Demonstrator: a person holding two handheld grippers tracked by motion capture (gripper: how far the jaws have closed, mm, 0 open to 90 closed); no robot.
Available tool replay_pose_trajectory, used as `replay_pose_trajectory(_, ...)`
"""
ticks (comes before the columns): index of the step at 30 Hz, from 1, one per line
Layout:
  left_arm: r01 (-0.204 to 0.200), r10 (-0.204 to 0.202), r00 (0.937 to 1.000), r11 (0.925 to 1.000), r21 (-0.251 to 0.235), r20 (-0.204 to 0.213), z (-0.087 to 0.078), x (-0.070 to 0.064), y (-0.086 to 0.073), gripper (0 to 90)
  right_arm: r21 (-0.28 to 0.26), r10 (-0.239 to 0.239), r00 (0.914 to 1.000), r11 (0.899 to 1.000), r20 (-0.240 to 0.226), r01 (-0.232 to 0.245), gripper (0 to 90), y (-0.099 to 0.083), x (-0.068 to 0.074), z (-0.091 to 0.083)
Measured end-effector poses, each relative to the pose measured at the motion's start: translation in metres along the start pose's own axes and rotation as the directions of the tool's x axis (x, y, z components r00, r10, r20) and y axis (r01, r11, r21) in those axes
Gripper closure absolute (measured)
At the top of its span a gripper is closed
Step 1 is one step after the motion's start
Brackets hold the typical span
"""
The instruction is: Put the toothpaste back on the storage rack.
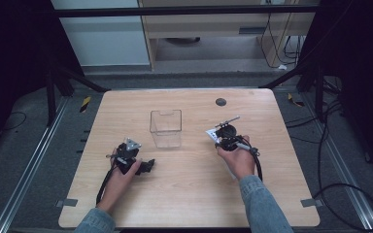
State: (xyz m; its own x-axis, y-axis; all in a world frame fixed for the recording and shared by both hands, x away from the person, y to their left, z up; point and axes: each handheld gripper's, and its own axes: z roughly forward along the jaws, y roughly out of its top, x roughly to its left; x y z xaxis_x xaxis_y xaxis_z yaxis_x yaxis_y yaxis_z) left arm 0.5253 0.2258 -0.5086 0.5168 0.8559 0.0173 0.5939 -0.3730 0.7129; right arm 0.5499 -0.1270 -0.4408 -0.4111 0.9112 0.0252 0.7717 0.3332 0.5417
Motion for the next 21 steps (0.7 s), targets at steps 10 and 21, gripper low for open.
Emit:
replay_pose_trajectory(10, 0.000, 0.000, 1.0000, 1.0000, 0.000, 0.000, 0.000, 0.000, 0.000, 0.0, -0.067, 0.034, 0.9994, 0.997, 0.002, -0.034, 78.3, 0.010, -0.011, -0.014)
replay_pose_trajectory(21, 0.000, 0.000, 1.0000, 1.0000, 0.000, 0.000, 0.000, 0.000, 0.000, 0.0, -0.115, 0.048, 0.9988, 0.992, 0.005, -0.047, 78.4, 0.017, -0.015, -0.021)
